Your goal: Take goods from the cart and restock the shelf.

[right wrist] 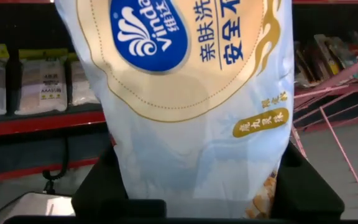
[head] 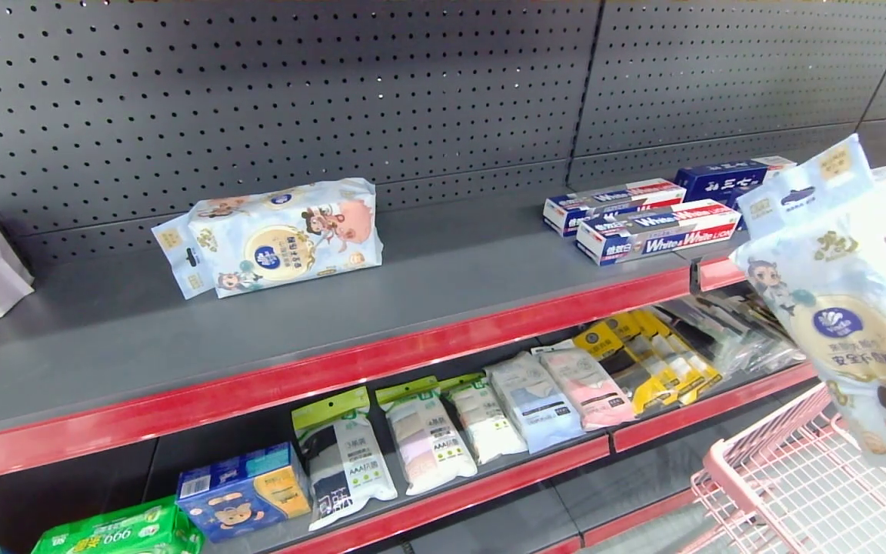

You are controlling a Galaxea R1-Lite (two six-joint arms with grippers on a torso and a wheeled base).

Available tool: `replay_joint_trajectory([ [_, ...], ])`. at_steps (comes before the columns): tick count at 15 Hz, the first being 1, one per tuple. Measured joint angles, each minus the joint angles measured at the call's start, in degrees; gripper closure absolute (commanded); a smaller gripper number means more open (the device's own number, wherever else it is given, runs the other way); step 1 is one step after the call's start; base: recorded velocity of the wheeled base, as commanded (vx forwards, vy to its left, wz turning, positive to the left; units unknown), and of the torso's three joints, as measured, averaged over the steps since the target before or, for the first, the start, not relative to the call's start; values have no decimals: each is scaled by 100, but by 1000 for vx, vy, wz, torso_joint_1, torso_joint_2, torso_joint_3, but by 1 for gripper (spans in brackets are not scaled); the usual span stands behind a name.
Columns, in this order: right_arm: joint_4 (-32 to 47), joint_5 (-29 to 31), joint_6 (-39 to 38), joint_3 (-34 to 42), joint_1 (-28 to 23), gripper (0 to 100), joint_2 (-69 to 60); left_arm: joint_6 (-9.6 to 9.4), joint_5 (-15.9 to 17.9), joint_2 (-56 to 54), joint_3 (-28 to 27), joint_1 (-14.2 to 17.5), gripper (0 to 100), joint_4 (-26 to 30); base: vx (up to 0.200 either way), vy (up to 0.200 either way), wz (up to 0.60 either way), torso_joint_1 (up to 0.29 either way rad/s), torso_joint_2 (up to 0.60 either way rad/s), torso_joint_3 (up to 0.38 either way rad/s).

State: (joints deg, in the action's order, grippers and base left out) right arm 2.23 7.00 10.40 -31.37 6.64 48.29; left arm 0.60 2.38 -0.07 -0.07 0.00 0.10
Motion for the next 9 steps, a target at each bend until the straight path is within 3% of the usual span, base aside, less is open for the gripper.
replay_joint_trajectory([
  [6,91,-51,66,135,-989,100,-74,-2,0,0,0,0,0,0,0,0,0,0,0,0],
  [9,39,-68,176,210,-1107,100,-122,0,0,0,0,0,0,0,0,0,0,0,0,0],
])
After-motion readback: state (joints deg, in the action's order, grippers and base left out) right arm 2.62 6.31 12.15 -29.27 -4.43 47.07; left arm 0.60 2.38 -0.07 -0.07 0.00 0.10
